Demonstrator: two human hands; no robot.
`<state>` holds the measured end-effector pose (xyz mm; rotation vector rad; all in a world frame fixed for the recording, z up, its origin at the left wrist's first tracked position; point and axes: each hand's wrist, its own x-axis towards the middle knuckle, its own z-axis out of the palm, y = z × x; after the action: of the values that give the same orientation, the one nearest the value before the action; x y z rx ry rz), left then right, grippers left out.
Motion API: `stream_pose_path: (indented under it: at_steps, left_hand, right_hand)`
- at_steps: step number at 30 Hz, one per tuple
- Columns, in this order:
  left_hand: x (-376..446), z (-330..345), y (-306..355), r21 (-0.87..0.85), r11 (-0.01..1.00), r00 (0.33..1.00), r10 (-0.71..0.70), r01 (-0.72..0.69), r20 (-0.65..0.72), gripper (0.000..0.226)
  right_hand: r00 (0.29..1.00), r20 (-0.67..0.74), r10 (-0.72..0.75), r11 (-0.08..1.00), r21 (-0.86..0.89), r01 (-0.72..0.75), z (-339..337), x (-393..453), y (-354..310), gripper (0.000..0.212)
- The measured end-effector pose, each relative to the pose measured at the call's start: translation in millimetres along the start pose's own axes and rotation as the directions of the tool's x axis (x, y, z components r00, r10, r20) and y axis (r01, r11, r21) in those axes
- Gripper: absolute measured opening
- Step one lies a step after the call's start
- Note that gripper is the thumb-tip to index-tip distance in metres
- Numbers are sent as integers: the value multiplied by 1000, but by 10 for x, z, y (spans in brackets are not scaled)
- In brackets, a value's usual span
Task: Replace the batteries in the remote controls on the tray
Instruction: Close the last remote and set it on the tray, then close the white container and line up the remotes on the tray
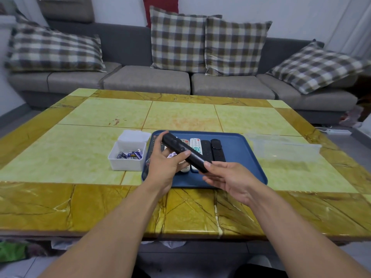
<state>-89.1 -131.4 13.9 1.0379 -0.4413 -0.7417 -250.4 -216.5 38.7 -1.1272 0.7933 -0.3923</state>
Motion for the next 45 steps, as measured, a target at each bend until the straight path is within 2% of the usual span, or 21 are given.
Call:
stream_pose_path:
  at_steps: [3,5,9,11,13,16,18,19,20,21,22,23,25,27,31,38,45]
  left_hand:
    - [9,-28,0,-4,1000,1000,-20,21,13,76]
    - [12,-36,20,-23,998,998,-50,51,39,74]
    - [-14,51,59,-31,992,977,-112,120,182,79]
    - [-33,89,56,-10,991,962,-128,134,241,84]
    - [-22,83,37,35,992,954,-127,122,272,88]
    - [-14,55,21,235,972,976,-48,-3,213,92]
    - [4,43,-9,400,910,992,71,-108,105,79]
    - [17,27,-23,478,866,988,148,-151,42,69]
    - [37,-2,-36,549,814,972,235,-189,-13,59]
    - [60,-38,-39,613,759,947,318,-221,-52,52]
    - [81,-79,-30,670,702,919,387,-241,-74,47]
    - [100,-123,-14,726,640,892,444,-253,-81,45]
    - [145,-220,9,831,498,838,540,-247,-75,46]
    - [189,-316,14,899,402,811,576,-173,-101,51]
    - [229,-523,-47,924,384,820,528,1,-220,55]
    - [293,-772,-56,950,291,820,515,108,-251,52]
    - [306,-880,-36,939,311,832,474,149,-289,50]
  right_hand:
    - [1000,8,10,1000,-27,-9,-1,-23,2,39]
    - [996,85,39,999,-27,-37,-25,-36,-25,49]
    - [936,323,140,958,196,-211,-75,-99,-150,57]
    - [915,375,147,931,260,-256,-85,-98,-167,52]
    - [919,368,141,934,259,-247,-94,-85,-165,45]
    - [968,239,76,956,258,-139,-136,-29,-167,39]
    - [999,-31,-15,977,210,22,-211,74,-146,32]
    - [970,-228,-89,993,54,104,-265,122,-126,25]
    - [891,-409,-198,972,-199,125,-339,174,-106,19]
    - [796,-507,-330,889,-451,81,-421,212,-87,16]
    - [730,-526,-436,785,-619,24,-495,240,-64,15]
    - [706,-513,-488,708,-706,-24,-563,268,-39,14]
    - [710,-490,-506,622,-778,-93,-654,334,6,17]
    - [714,-487,-503,566,-810,-154,-690,423,50,18]
    - [720,-492,-489,530,-823,-203,-701,574,113,23]
    - [728,-433,-531,459,-869,-182,-603,718,155,48]
    - [758,-453,-471,487,-849,-205,-524,782,182,37]
